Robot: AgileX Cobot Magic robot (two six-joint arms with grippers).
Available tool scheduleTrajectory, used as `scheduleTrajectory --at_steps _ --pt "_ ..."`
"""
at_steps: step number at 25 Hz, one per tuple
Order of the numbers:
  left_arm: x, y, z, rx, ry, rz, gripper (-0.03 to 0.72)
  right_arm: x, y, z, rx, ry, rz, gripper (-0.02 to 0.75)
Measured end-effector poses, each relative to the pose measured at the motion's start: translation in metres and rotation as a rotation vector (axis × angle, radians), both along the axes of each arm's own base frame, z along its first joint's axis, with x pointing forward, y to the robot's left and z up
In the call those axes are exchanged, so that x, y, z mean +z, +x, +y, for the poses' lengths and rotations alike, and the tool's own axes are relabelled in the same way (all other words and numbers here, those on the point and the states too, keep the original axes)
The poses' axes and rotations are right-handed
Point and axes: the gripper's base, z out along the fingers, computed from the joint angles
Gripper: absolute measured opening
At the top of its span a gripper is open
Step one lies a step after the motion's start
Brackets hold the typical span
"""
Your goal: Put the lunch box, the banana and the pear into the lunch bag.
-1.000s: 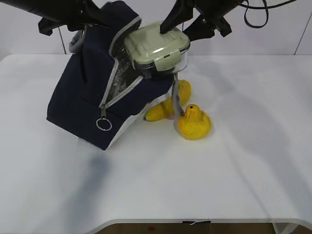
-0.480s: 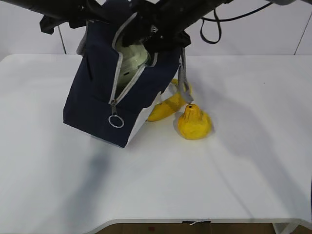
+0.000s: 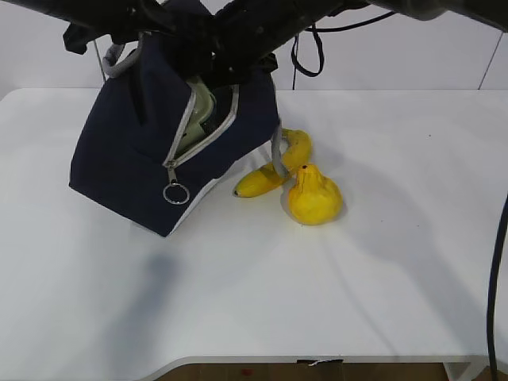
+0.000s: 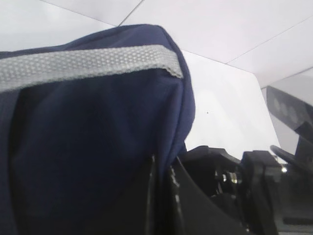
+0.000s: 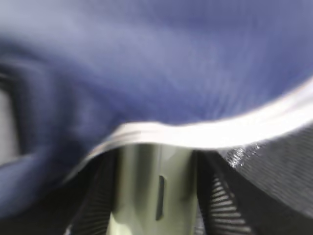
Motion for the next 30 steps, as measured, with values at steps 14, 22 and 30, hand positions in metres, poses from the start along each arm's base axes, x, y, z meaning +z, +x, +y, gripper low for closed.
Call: scheduleTrajectory --at_steps 14,22,30 --pt "0.002 0.0 -0.001 0.014 -0.043 0.009 0.0 -0.034 0.013 0.006 0.007 -0.022 -0.004 0.387" --pt "0.002 0.0 -0.001 0.014 -0.043 0.009 0.0 -0.038 0.015 0.007 -0.003 -0.012 0.001 0.39" --pt "0.002 0.001 0.001 0.017 -0.031 0.003 0.0 -0.033 0.015 0.011 -0.006 0.055 -0.008 0.505"
